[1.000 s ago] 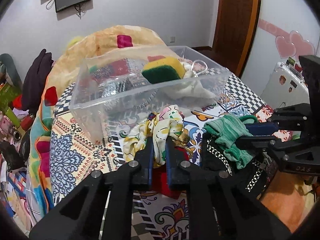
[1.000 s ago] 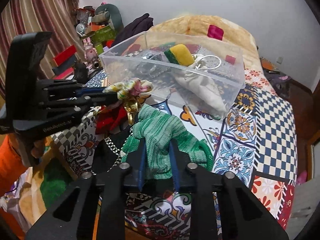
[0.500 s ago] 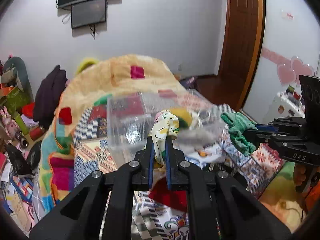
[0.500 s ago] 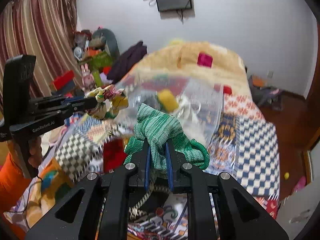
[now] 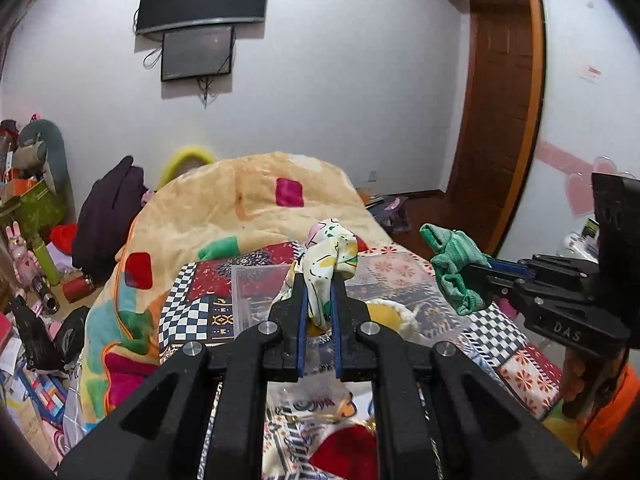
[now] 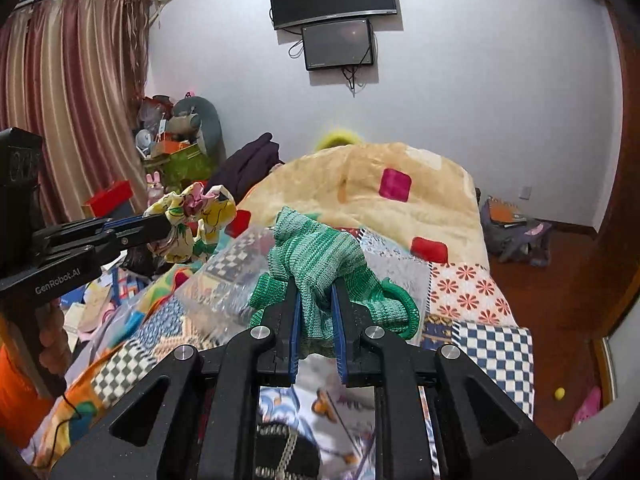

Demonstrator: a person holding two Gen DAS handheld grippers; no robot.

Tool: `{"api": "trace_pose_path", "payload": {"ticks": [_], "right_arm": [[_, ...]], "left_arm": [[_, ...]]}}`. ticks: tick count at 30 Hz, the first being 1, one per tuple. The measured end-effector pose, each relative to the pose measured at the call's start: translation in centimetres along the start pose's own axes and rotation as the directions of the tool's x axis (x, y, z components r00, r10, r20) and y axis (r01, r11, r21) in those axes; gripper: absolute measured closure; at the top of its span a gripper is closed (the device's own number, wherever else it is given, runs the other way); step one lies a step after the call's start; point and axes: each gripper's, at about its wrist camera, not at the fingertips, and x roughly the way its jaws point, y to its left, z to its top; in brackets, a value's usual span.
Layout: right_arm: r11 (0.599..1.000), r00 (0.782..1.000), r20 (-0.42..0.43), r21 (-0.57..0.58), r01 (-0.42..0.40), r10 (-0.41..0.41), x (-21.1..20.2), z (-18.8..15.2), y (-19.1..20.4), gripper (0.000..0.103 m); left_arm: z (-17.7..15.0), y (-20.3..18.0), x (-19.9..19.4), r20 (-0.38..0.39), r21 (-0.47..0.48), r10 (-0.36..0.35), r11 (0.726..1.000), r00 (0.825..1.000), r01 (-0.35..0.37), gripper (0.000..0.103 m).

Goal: Organize soft objects
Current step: 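Grasp the floral scrunchie with the left gripper while the right grasps the green glove, then lower the scrunchie and green glove into the box and open both grippers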

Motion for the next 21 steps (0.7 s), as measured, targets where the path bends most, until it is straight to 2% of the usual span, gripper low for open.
{"api": "trace_pose_path", "payload": {"ticks": [7,12,21], "right_arm": [[1.000,0.999,-0.051,0.006,0.010,-0.010,3.1,-0.1,-0.2,0.090],[0.999,0.993,-0.120,0.027,0.020,-0.016,5.3,-0.8,-1.0,0.090],[0.998,0.978,-0.205,0.046,0.041,-0.031,7.3,-1.7,-1.8,0.088]], "left_arm": [[-0.7,0.7,4.7,-0.084,-0.020,0.027,0.999,0.996,-0.029,0.094],[-2.0,0.3,8.1,-0.165,-0.005,0.038,0.999,0.986,-0.039,0.094],[-3.5,-0.8,10.3,-0.233,0.025,0.017,1.000,0.972,-0.012,0.092]]}}
